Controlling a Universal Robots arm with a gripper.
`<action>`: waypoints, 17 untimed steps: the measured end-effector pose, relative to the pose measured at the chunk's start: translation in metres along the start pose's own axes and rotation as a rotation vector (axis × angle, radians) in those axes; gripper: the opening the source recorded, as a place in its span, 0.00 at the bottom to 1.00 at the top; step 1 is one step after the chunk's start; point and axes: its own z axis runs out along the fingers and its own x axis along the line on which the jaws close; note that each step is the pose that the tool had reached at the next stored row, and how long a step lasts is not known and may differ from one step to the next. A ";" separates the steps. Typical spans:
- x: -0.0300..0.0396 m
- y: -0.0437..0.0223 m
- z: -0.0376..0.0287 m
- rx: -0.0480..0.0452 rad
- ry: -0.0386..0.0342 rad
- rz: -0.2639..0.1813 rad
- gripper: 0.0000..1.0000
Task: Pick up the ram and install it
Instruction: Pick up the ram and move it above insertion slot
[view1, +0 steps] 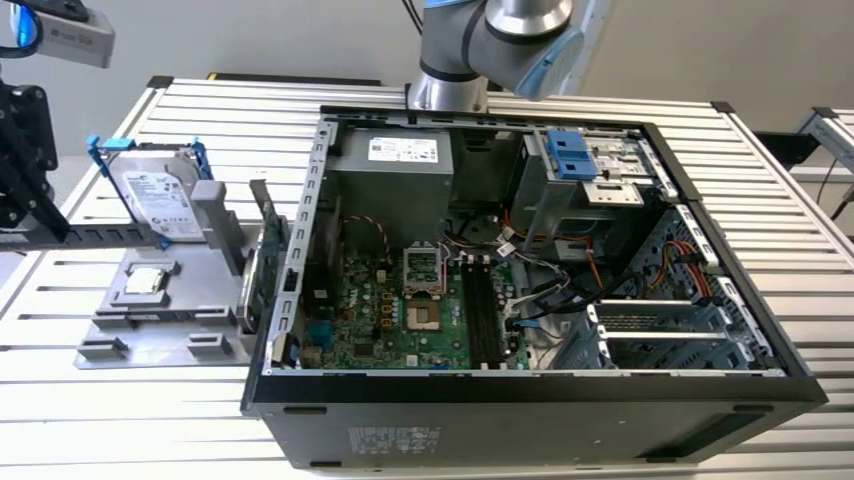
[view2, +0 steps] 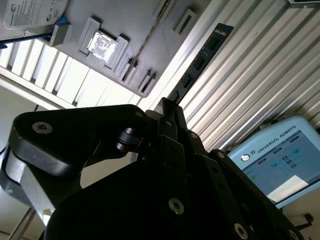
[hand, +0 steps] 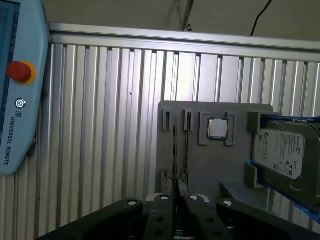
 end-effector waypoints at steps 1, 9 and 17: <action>0.0000 -0.0001 -0.0001 0.0000 0.0000 0.000 0.00; 0.0003 -0.0050 -0.0005 0.0000 0.0000 0.000 0.00; 0.0005 -0.0102 -0.0010 0.0000 0.0000 0.000 0.00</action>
